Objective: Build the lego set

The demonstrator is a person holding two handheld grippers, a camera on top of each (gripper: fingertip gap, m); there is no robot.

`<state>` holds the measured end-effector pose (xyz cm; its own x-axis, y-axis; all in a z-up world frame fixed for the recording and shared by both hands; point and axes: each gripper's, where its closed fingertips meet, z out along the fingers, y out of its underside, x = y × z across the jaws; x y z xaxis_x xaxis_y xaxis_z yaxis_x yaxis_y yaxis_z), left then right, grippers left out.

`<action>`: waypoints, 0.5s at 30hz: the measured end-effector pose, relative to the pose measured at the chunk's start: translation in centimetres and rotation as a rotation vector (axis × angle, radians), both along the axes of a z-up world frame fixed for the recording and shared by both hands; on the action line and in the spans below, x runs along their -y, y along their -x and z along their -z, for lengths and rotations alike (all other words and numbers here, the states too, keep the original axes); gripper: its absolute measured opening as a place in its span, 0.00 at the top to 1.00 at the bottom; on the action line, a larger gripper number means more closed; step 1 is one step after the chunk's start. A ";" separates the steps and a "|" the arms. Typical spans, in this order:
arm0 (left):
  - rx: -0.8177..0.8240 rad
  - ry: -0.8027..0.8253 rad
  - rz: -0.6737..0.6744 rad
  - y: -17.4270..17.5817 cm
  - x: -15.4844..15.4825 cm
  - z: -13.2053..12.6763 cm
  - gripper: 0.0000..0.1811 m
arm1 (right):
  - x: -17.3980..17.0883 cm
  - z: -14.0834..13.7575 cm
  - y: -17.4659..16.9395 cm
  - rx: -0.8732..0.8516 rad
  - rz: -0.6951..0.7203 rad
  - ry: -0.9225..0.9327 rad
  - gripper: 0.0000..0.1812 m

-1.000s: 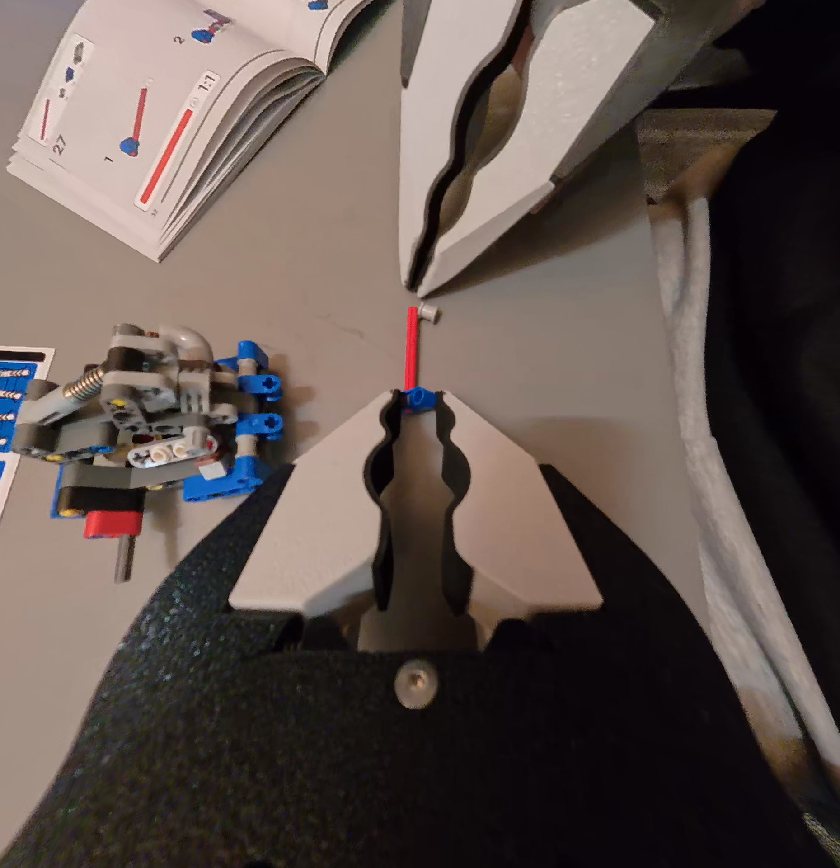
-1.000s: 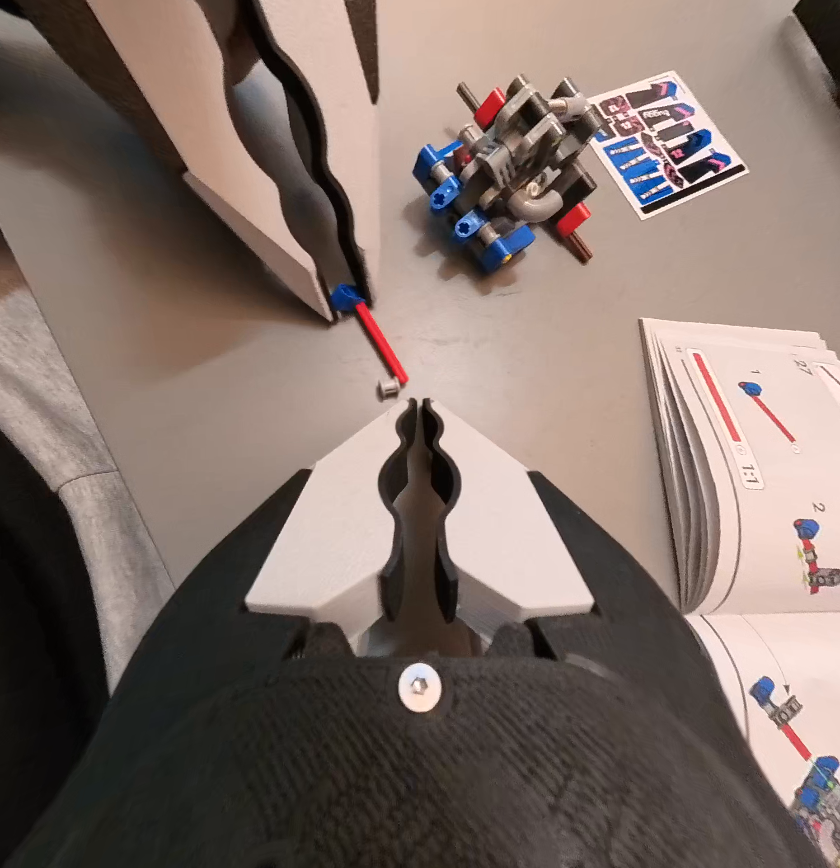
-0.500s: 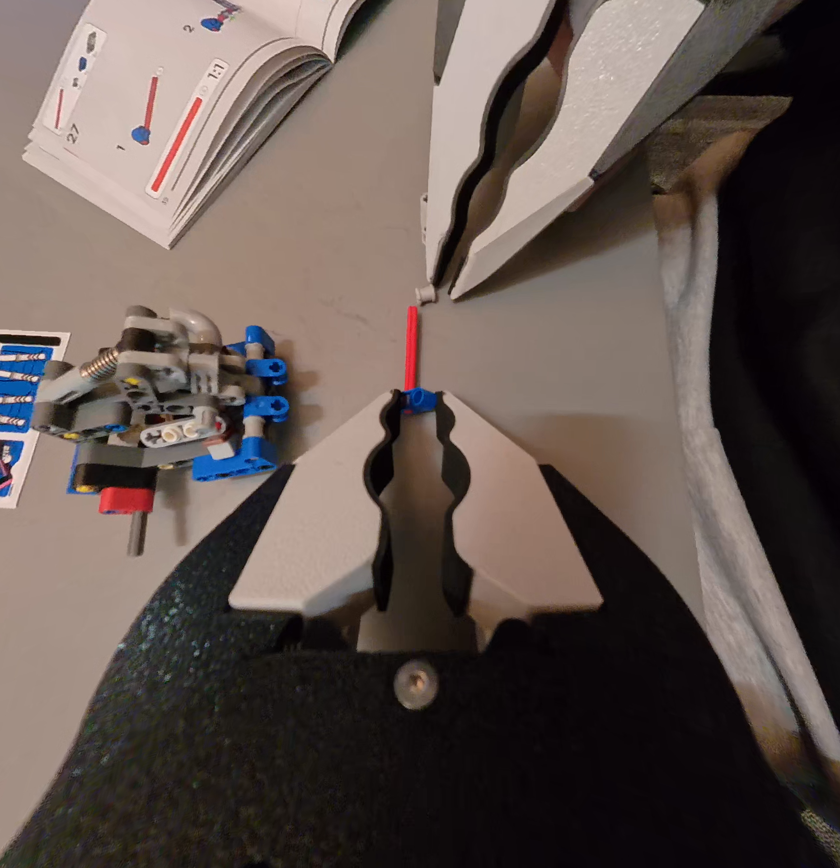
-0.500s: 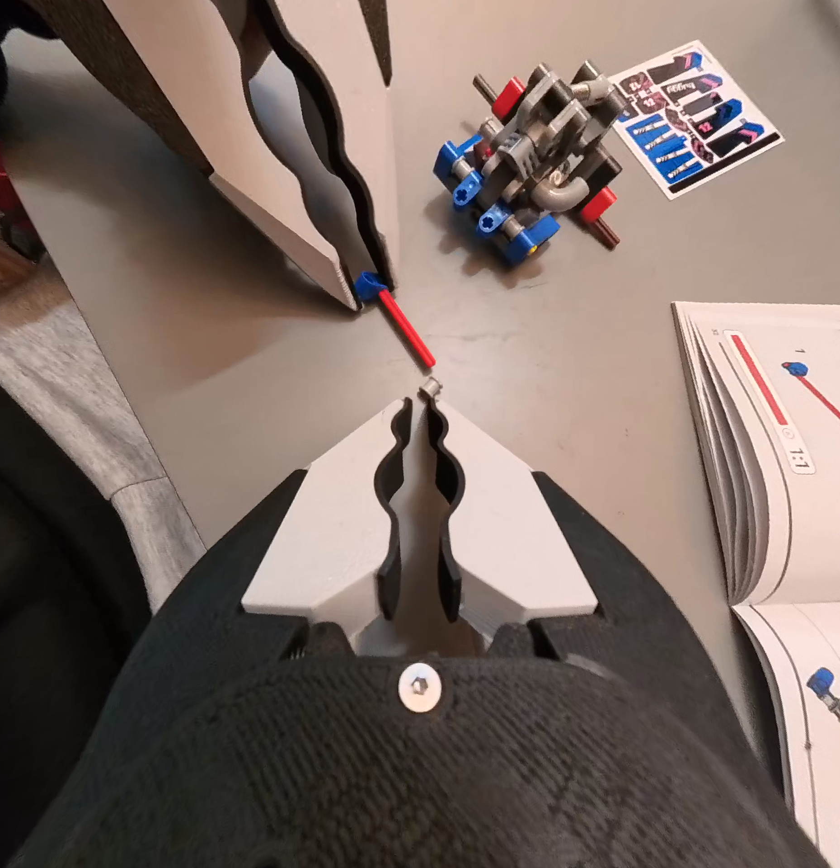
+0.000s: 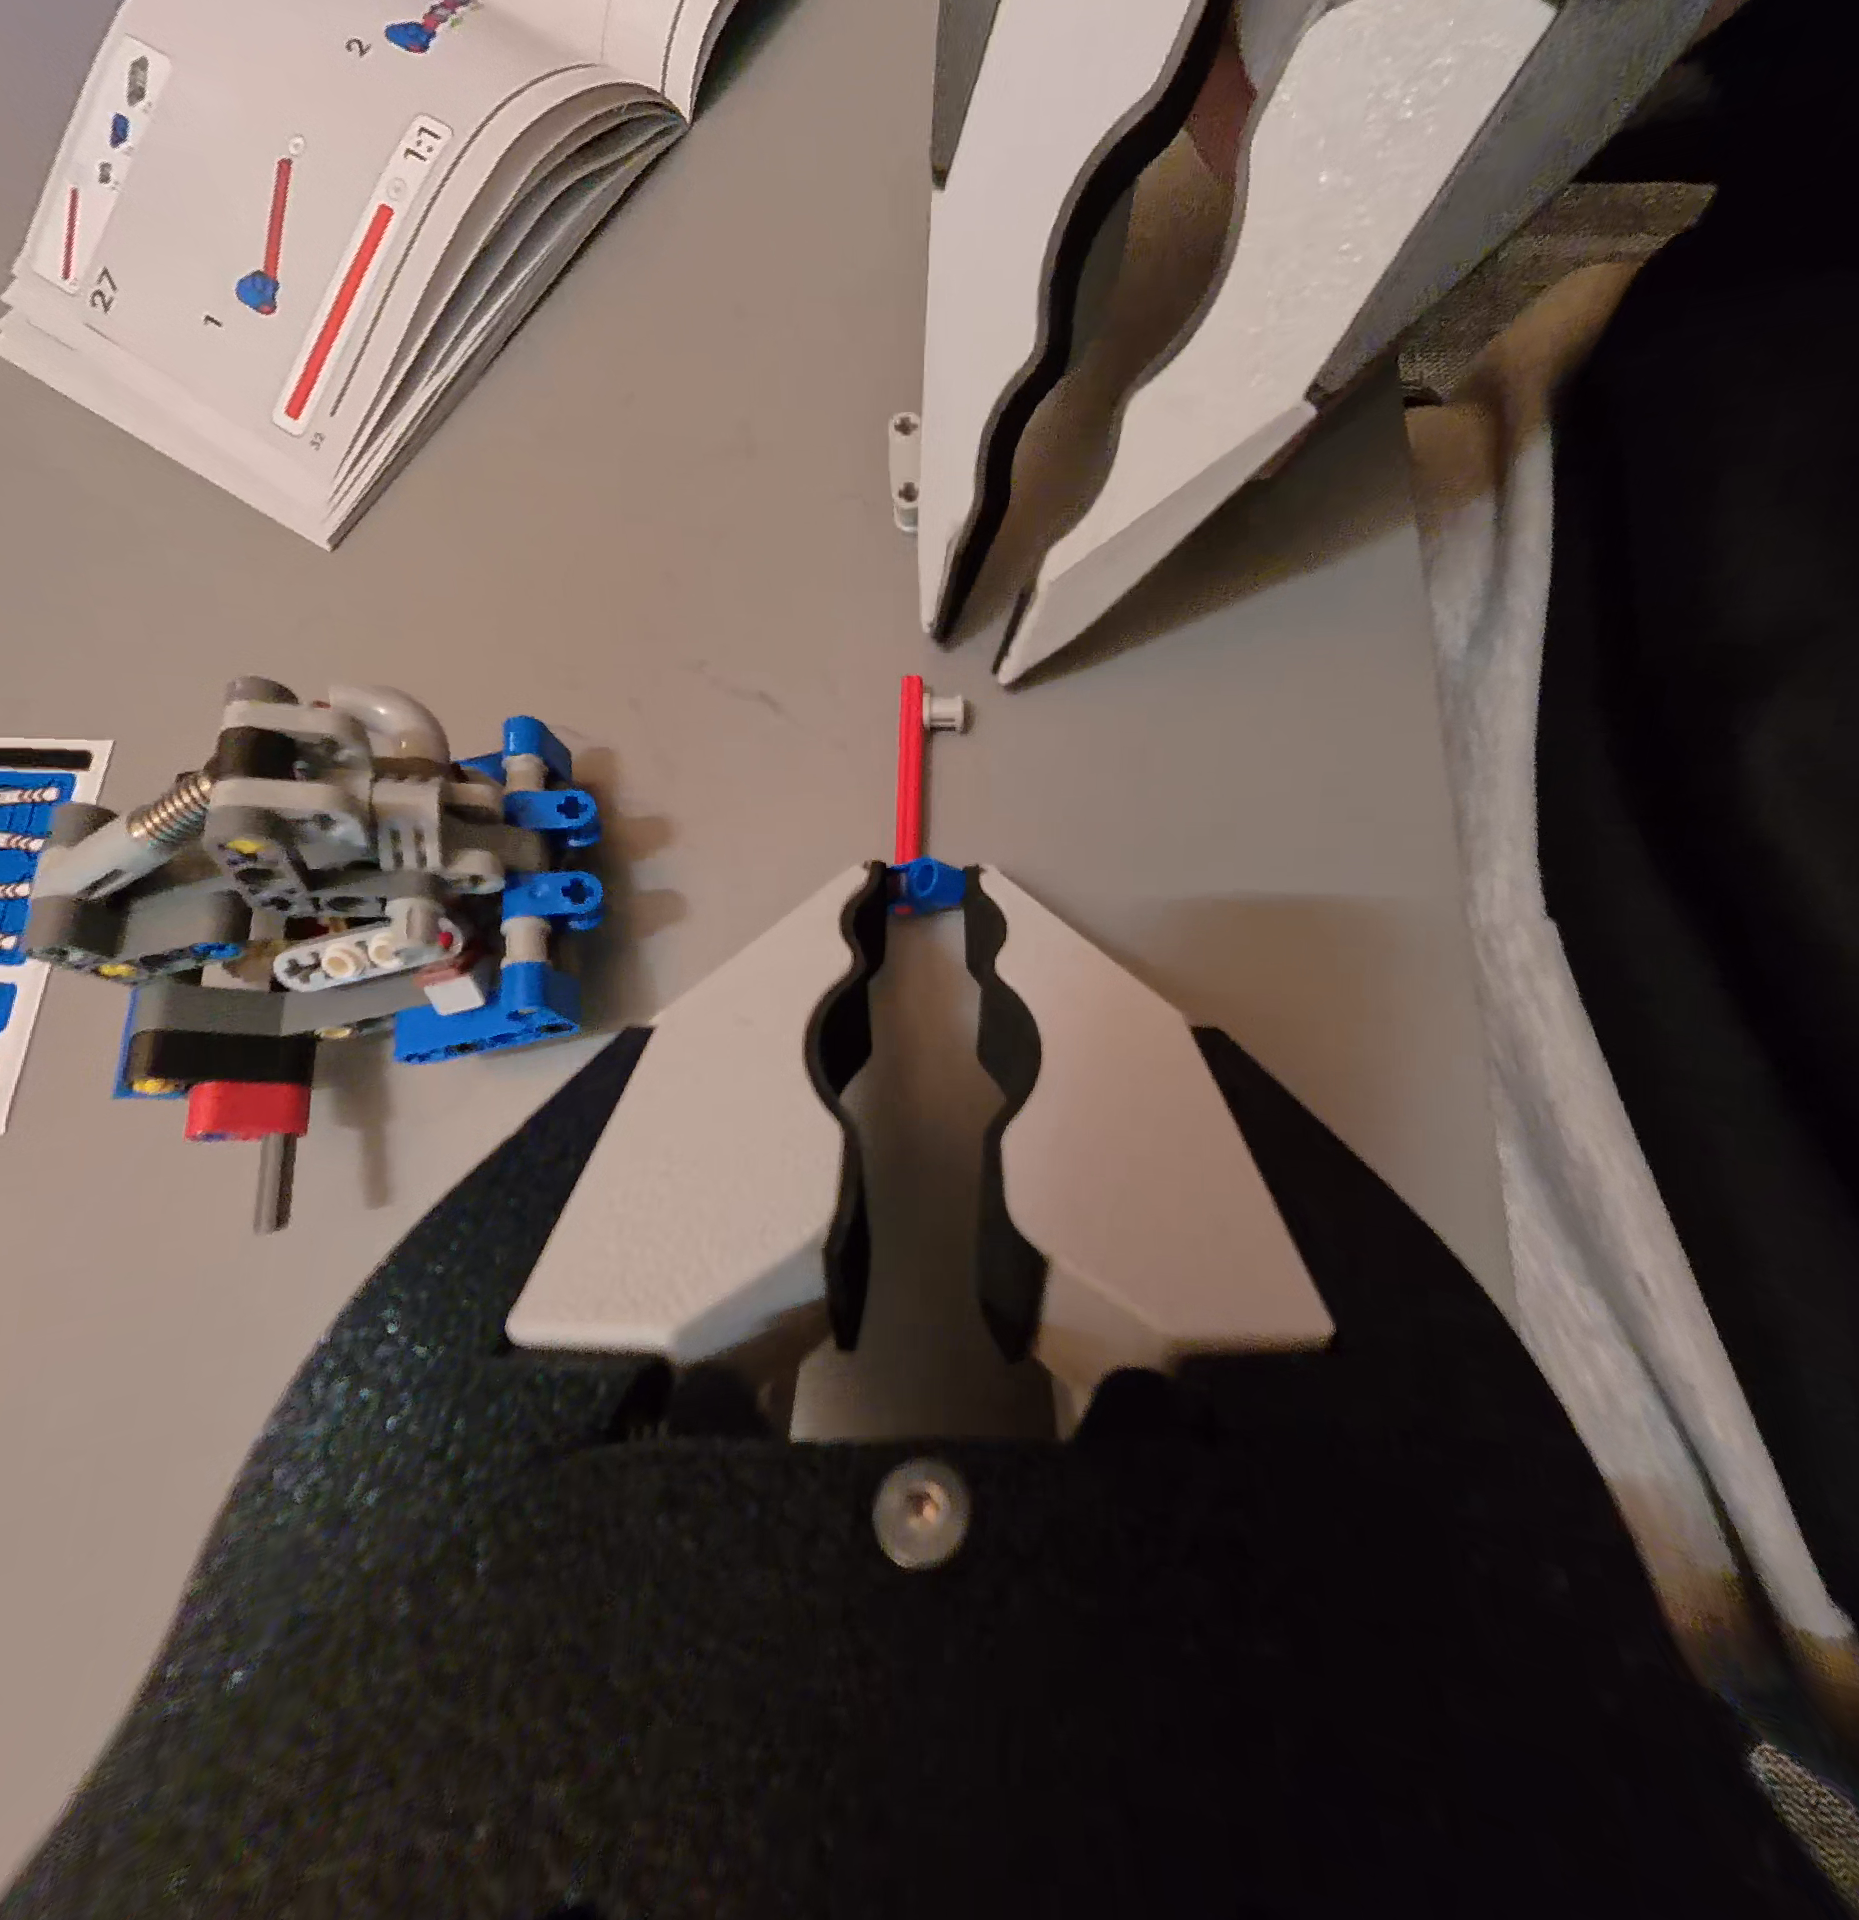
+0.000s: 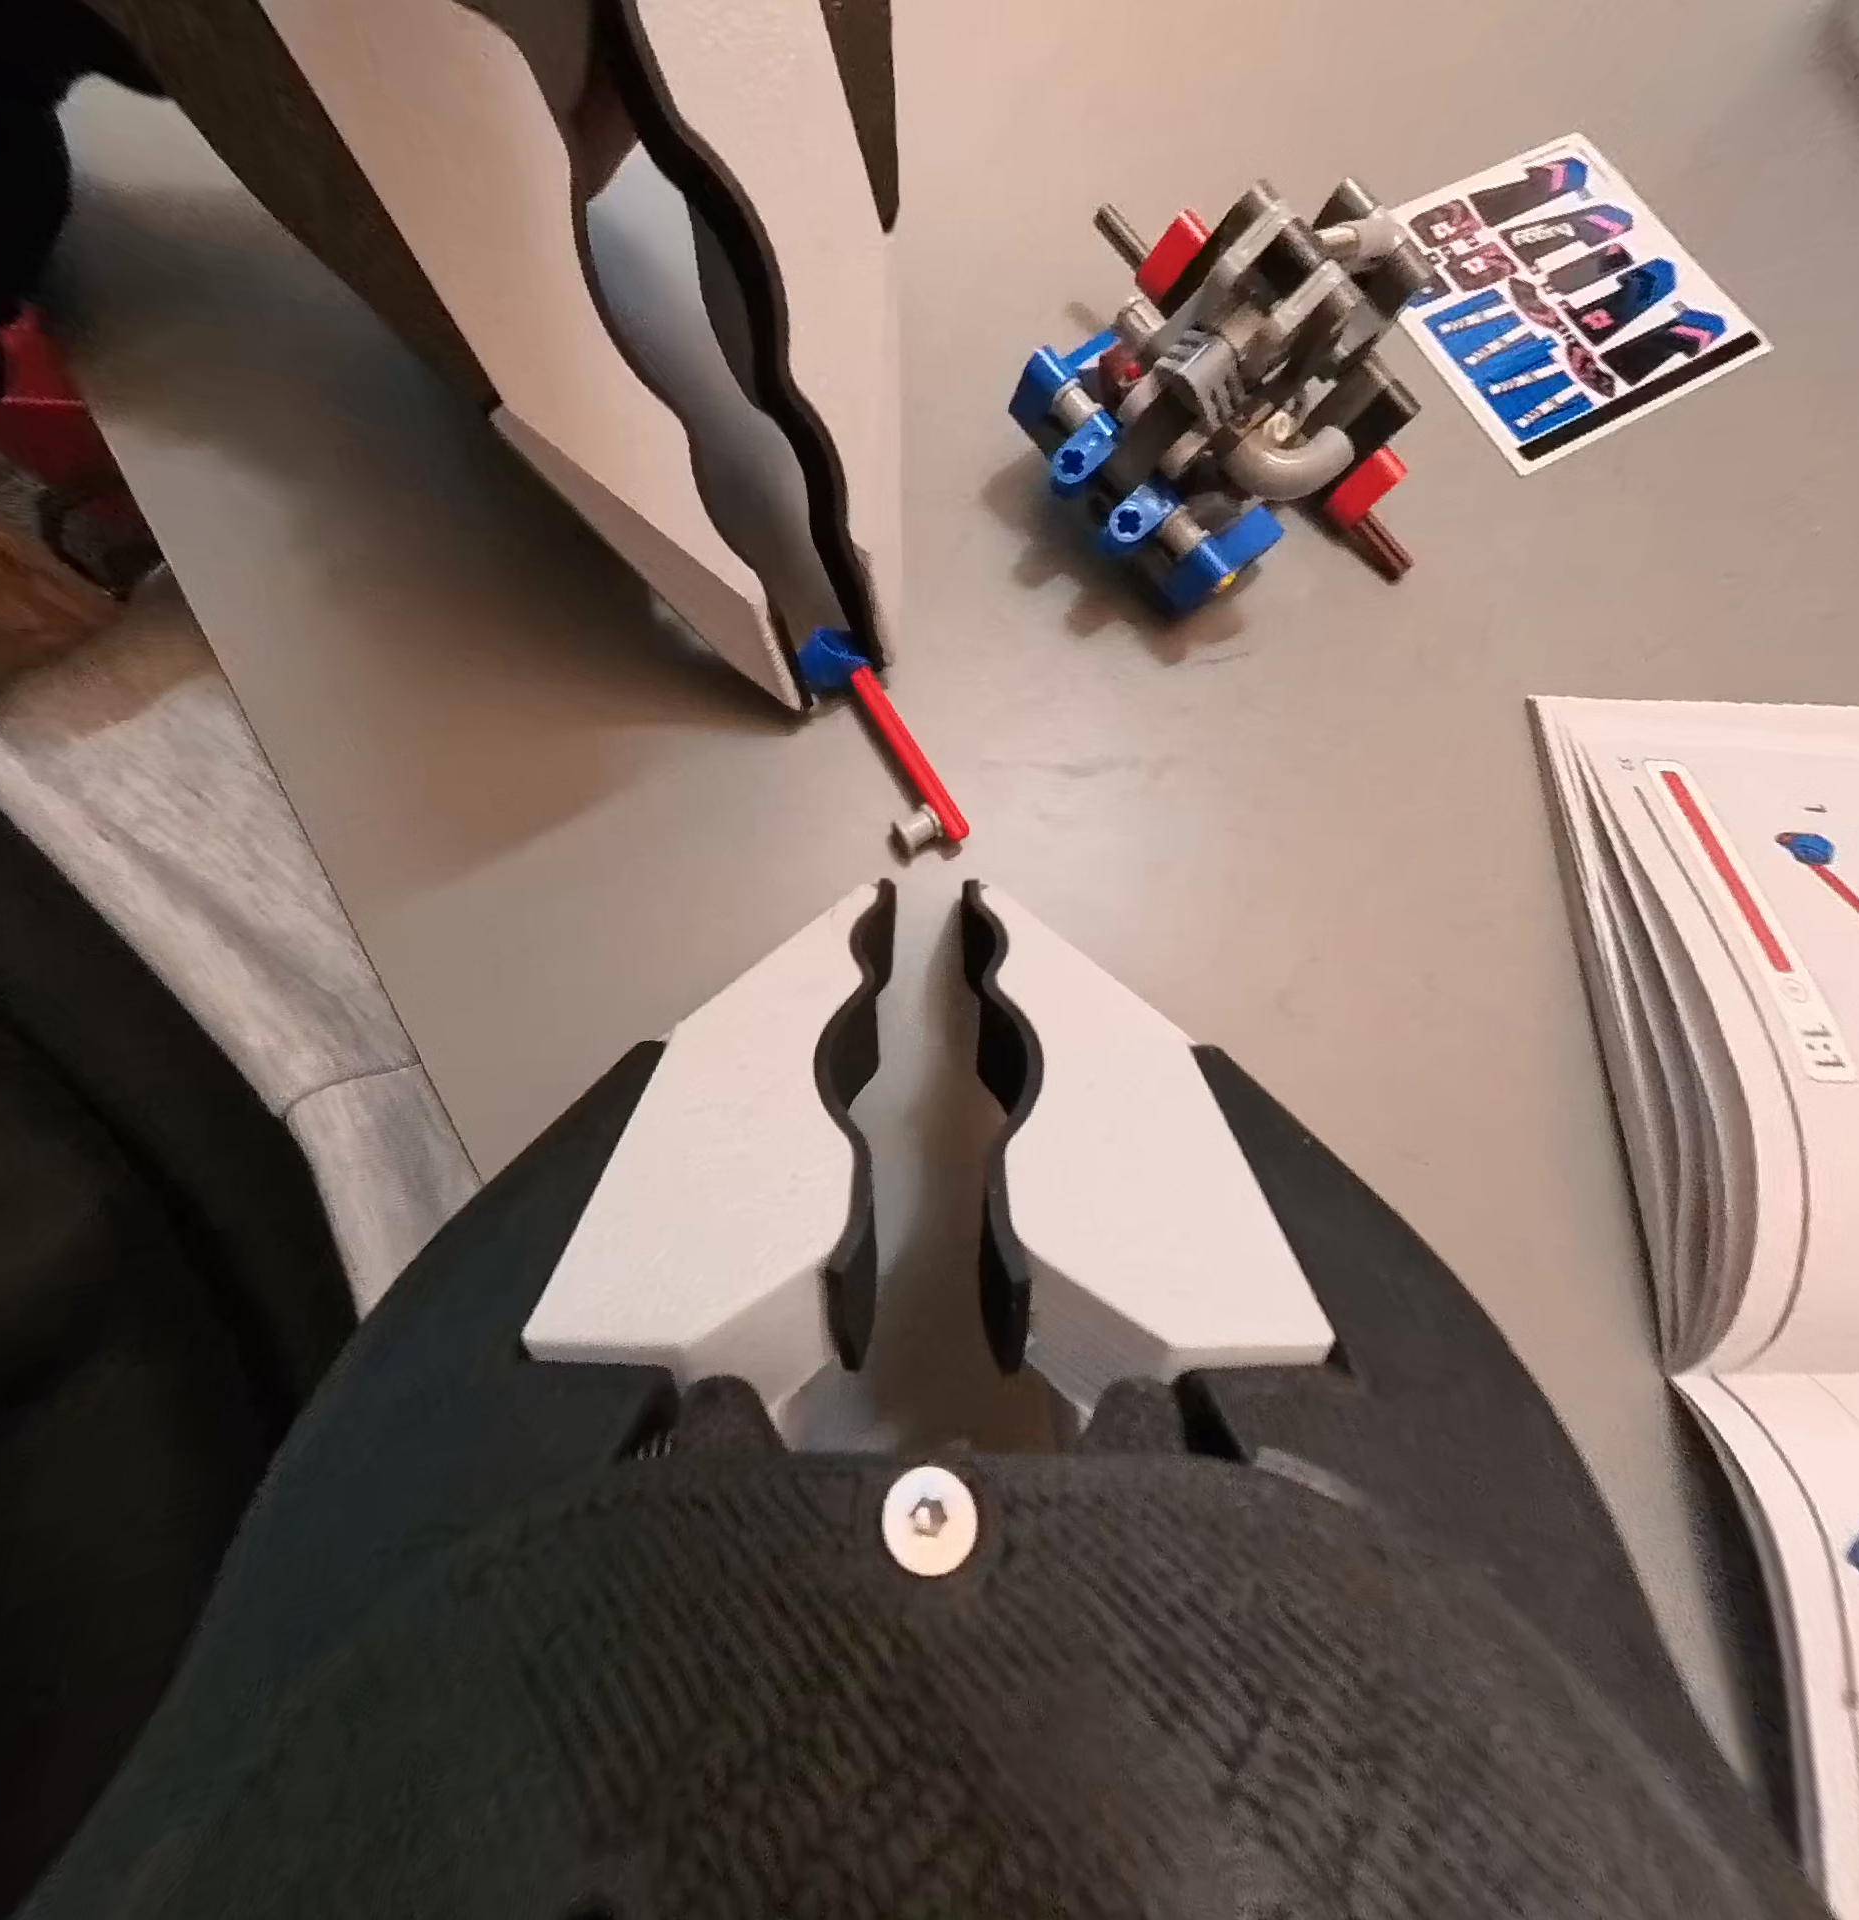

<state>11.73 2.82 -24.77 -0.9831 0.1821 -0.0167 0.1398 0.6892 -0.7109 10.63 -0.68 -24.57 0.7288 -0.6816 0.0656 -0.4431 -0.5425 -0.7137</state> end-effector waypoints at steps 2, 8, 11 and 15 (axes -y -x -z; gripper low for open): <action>0.004 -0.005 0.000 0.0 -0.2 0.0 0.94 | -0.4 0.0 -0.1 0.004 -0.011 -0.011 0.92; 0.004 -0.012 -0.013 -0.2 -0.8 0.0 0.94 | -0.6 0.0 -0.7 0.024 -0.003 -0.011 0.92; 0.007 -0.017 -0.022 -0.5 -1.2 -0.1 0.94 | -0.6 0.0 -1.0 0.029 0.000 -0.023 0.92; -0.002 -0.014 -0.037 -0.7 -2.0 -0.4 0.94 | -1.8 -0.8 -0.4 0.032 -0.029 -0.061 0.91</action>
<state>12.47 4.79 -24.41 -0.9892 0.1459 -0.0121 0.1124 0.7040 -0.7013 11.04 1.15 -23.79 0.7468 -0.6633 0.0483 -0.4037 -0.5098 -0.7597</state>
